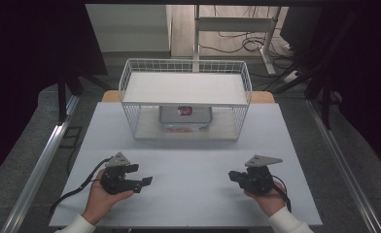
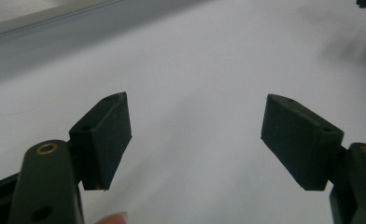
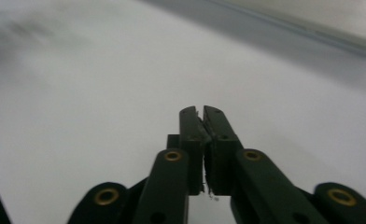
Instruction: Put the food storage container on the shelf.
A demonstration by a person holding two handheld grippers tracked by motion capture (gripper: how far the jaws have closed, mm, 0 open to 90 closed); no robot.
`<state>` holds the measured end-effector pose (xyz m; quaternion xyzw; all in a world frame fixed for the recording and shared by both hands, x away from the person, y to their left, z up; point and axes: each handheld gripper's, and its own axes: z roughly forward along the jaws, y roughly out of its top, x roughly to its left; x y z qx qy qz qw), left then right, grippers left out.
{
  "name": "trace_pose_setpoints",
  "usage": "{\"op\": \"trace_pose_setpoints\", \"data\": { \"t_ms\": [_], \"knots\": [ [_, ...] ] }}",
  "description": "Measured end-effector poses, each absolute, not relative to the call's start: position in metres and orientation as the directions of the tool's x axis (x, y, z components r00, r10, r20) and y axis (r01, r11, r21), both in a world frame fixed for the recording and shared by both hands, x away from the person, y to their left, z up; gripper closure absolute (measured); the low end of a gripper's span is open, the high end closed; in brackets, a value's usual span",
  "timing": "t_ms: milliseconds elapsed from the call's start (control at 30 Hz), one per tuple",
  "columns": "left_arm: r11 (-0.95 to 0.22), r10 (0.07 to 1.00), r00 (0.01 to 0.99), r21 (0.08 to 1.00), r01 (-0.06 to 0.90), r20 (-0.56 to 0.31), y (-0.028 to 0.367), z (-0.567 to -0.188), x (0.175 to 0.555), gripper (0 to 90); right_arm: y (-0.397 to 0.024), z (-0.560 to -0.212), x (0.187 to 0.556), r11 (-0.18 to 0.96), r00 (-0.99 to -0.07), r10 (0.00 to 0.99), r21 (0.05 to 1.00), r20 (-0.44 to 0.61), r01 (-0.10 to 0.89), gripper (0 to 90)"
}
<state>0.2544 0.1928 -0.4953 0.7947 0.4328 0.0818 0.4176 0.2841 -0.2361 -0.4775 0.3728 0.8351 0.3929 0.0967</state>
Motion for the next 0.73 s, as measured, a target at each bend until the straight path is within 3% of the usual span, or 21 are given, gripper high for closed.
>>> {"op": "trace_pose_setpoints", "data": {
  "t_ms": [67,167,233,733],
  "knots": [
    [-0.272,0.761,0.608,0.738,0.618,-0.228,0.1937,-0.4945,0.2541,24.2,-0.2419,-0.4801,0.2800,0.410,-0.707,0.693,0.730,0.141,0.547,71.2],
    [-0.262,0.760,0.606,0.744,0.615,-0.234,0.1940,-0.4933,0.2538,24.0,-0.2420,-0.4788,0.2787,0.386,-0.691,0.712,0.752,0.125,0.534,45.0],
    [-0.266,0.760,0.608,0.744,0.612,-0.228,0.1942,-0.4933,0.2535,23.6,-0.2416,-0.4749,0.2781,0.382,-0.696,0.710,0.771,0.108,0.510,34.2],
    [-0.284,0.753,0.616,0.731,0.620,-0.231,0.1920,-0.4979,0.2614,22.7,-0.2501,-0.4774,0.2810,0.370,-0.671,0.736,0.779,0.087,0.507,20.0]
  ]
}}
